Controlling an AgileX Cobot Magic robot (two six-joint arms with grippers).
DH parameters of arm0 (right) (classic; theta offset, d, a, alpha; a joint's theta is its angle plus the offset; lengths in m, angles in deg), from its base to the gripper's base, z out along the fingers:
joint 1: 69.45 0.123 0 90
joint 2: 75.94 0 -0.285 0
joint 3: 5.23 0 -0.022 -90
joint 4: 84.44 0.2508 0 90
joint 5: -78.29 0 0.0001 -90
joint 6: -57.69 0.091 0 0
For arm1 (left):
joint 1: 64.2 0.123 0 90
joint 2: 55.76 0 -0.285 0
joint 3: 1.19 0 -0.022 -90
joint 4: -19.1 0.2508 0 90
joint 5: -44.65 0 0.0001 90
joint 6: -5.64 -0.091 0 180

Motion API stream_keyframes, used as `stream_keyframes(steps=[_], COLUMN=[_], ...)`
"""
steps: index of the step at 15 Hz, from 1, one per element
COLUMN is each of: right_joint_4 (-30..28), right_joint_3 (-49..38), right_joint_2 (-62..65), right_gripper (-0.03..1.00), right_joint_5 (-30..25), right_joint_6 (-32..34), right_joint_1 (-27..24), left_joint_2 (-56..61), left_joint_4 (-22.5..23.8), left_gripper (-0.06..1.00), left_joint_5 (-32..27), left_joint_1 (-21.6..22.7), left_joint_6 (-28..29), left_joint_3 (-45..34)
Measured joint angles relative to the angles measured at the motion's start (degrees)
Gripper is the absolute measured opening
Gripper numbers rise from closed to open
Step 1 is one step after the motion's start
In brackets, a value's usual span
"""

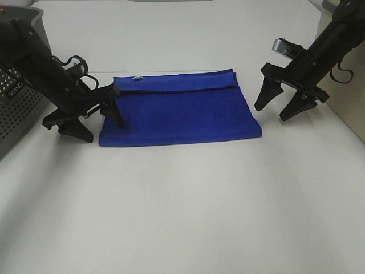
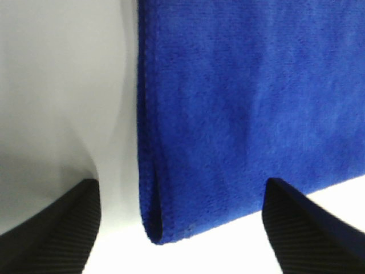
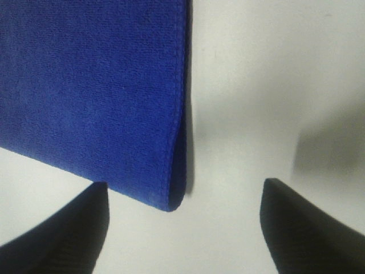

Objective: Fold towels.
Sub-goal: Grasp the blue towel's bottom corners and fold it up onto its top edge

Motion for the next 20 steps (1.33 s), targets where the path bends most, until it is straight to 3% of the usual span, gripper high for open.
stream_keyframes(steps=[6,10,18,20], right_joint_4=[1.6,2.6,-1.6,1.3], right_joint_3=[-0.1,-0.1,2.6,2.8], right_joint_2=[-2.6,-3.3,-3.4,-4.5], right_gripper=[0.71,0.69,0.69,0.69], right_joint_5=[0.7,1.8,0.9,0.1], right_joint_6=[-2.3,-1.9,-0.4,-0.7], right_joint_1=[5.2,5.2,3.3,3.5], left_joint_2=[-0.1,-0.3,-0.3,-0.3], left_joint_4=[-0.1,1.3,1.4,1.4], left_gripper=[0.74,0.63,0.63,0.63], left_joint_5=[8.0,8.1,8.1,8.0], left_joint_1=[-6.7,-6.8,-6.8,-6.8], left_joint_6=[1.5,2.1,2.3,2.3], left_joint_3=[0.0,0.0,0.0,0.0])
